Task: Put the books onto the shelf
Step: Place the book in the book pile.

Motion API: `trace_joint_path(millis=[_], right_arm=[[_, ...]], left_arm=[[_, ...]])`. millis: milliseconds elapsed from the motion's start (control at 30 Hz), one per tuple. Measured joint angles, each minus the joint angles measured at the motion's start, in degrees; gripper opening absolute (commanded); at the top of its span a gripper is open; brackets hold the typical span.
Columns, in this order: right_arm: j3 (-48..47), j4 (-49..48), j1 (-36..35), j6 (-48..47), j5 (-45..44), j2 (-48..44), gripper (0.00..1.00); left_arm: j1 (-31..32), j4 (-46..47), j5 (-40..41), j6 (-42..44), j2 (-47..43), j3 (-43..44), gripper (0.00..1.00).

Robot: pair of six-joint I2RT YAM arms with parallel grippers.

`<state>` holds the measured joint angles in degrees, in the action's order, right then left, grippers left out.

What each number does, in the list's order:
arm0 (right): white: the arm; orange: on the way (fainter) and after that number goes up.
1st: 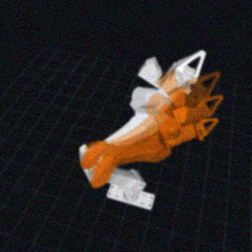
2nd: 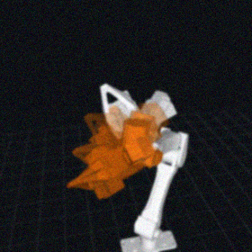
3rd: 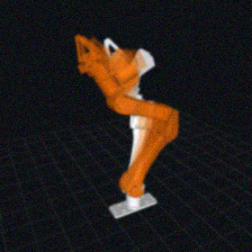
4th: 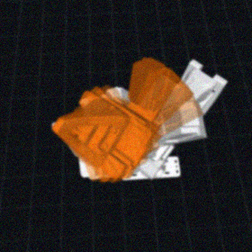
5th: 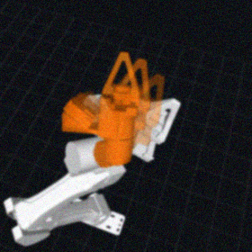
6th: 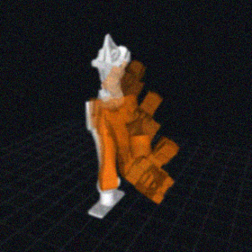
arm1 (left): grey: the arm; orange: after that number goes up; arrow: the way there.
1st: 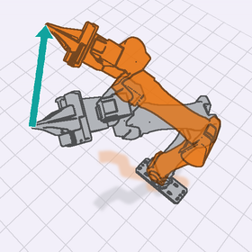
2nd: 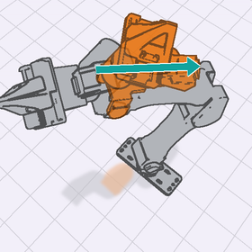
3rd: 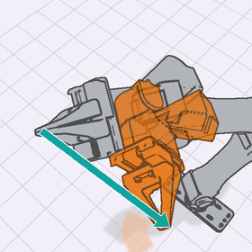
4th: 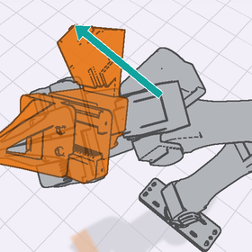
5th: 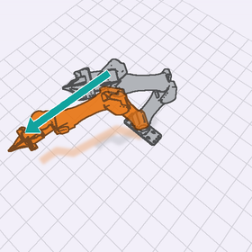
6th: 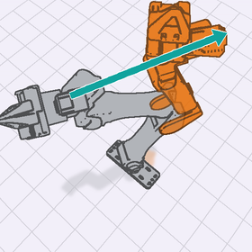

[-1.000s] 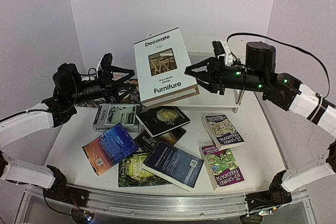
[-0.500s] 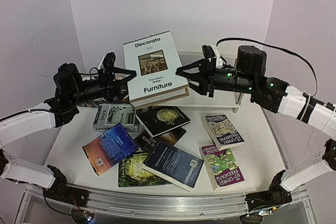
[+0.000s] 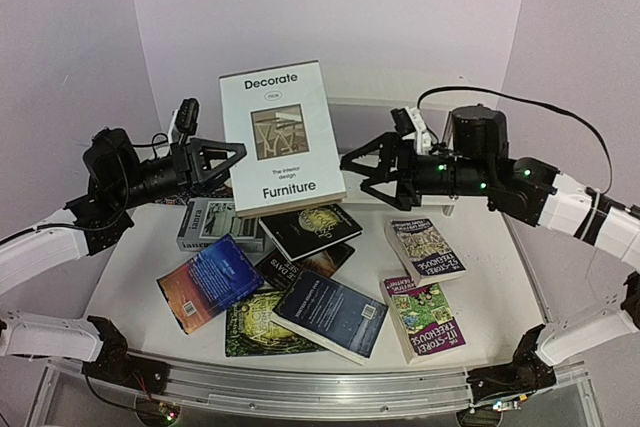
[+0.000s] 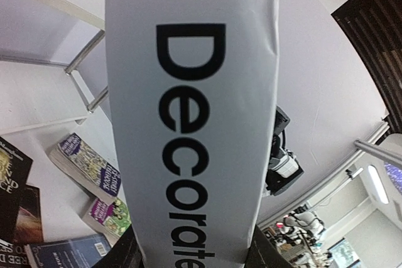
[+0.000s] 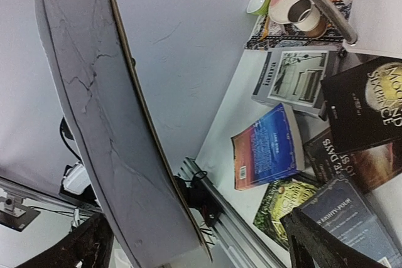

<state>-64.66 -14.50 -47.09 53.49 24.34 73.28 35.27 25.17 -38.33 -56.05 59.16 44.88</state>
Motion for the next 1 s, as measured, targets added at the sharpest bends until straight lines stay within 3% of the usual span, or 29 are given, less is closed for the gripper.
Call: trace_joint_path(millis=[267,500,867,1000], right_arm=[[0.5,13.8,0.1,-10.9,-8.3,-9.0,0.98],[0.5,22.1,0.1,-17.1,-12.5,-11.7,0.98],[0.5,25.6,0.1,-17.7,-13.6,-7.4,0.94],[0.5,25.2,-0.5,-16.4,-13.4,-4.9,0.93]], left_arm=[[0.1,-12.0,8.5,14.0,-7.5,0.0,0.27],[2.2,-19.9,15.8,23.6,-7.1,1.7,0.28],[21.9,-25.9,38.4,38.2,1.2,6.5,0.31],[25.0,-26.2,46.1,39.0,7.0,6.8,0.31]])
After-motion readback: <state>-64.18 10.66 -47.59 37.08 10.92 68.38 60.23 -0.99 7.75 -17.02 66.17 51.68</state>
